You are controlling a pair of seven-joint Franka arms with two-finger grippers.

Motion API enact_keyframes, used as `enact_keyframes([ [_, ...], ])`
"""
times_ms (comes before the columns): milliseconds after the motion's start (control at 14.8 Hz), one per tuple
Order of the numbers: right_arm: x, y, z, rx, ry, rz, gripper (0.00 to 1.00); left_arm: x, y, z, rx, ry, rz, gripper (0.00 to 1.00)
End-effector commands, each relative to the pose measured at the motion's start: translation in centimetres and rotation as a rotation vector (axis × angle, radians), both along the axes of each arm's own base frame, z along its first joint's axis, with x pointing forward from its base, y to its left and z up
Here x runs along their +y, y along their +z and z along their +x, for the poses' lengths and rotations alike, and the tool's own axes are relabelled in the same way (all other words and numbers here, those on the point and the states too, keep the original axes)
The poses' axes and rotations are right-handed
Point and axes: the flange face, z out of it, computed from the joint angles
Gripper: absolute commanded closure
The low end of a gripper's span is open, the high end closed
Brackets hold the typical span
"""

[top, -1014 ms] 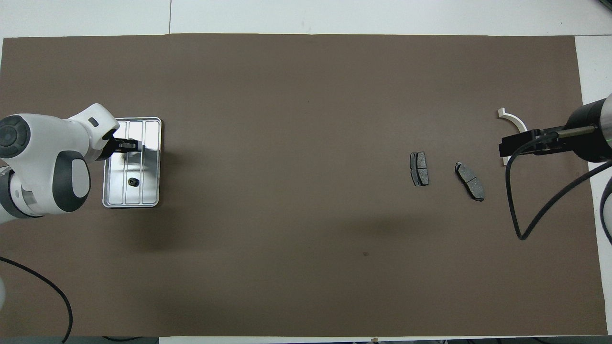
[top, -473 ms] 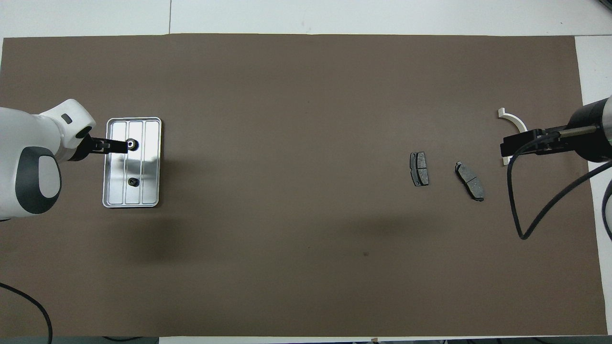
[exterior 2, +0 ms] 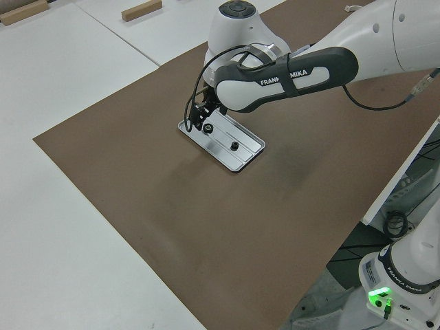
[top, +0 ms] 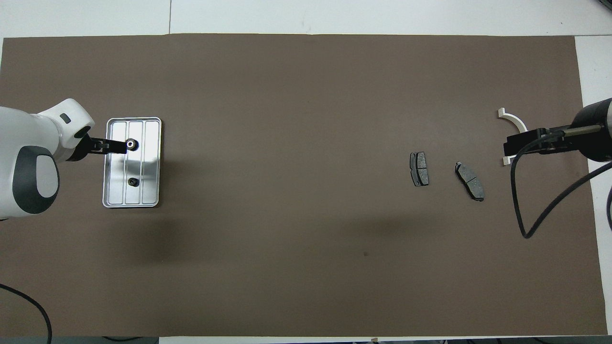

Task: Pick bearing gear from pile to tray

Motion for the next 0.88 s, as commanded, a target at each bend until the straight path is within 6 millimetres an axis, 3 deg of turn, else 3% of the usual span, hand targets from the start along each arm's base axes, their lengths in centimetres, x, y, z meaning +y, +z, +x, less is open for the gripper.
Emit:
enact_keyframes([
  [0, -0.2, 0.2, -0.6, -0.004, -0.012, -0.017, 0.00, -3.8, 7.0, 0.3, 0.039, 0.036, -0.004, 0.00],
  [135, -0.3, 0.2, -0.6, -0.004, -0.012, -0.023, 0.00, -8.1, 10.9, 0.2, 0.047, 0.084, -0.009, 0.00],
  [270, -0.4, 0.2, -0.6, -0.005, -0.010, -0.038, 0.00, -11.6, 14.0, -1.2, 0.015, 0.114, -0.012, 0.00],
  [338, -0.4, 0.2, -0.6, -0.005, -0.010, -0.038, 0.00, -12.5, 15.4, -2.1, 0.007, 0.119, -0.010, 0.00],
  [541, -0.4, 0.2, -0.6, -0.005, -0.010, -0.038, 0.00, -13.4, 19.7, -5.4, 0.014, 0.104, 0.010, 0.00],
  [811, -0.4, 0.3, -0.6, -0.007, -0.010, -0.038, 0.00, -13.1, 21.2, -8.2, 0.068, 0.087, 0.040, 0.00],
])
